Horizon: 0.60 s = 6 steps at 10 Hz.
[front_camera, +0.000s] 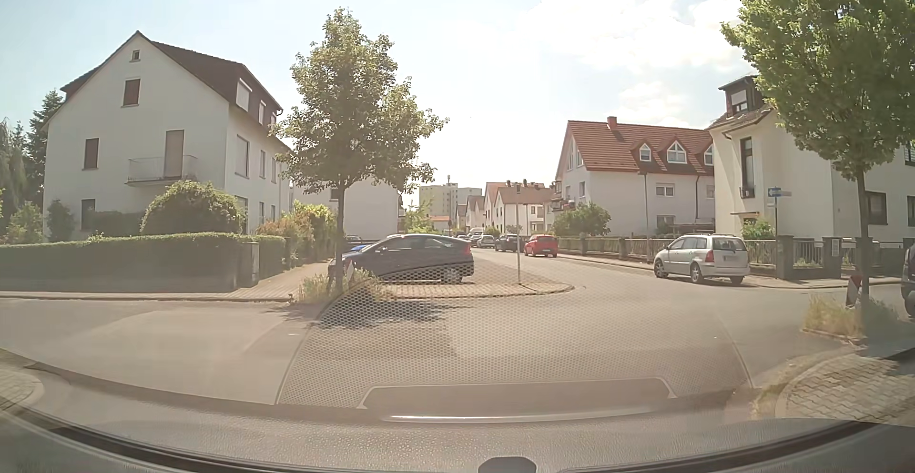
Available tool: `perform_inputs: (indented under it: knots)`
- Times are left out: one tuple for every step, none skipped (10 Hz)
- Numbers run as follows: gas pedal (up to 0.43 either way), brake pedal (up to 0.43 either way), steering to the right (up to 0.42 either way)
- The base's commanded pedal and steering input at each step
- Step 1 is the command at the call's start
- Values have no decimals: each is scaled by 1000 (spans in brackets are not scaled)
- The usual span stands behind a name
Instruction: Follow the waypoints while adhering to traffic rules and regulations
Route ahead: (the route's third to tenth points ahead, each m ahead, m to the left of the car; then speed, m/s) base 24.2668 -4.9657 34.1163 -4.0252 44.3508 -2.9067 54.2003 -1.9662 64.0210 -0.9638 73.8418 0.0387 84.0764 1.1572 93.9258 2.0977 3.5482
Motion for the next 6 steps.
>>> perform_inputs:
  knots:
    - [0,183,103]
    - [0,189,113]
    - [0,189,122]
    - [0,189,129]
    - [0,189,136]
    - [0,195,146]
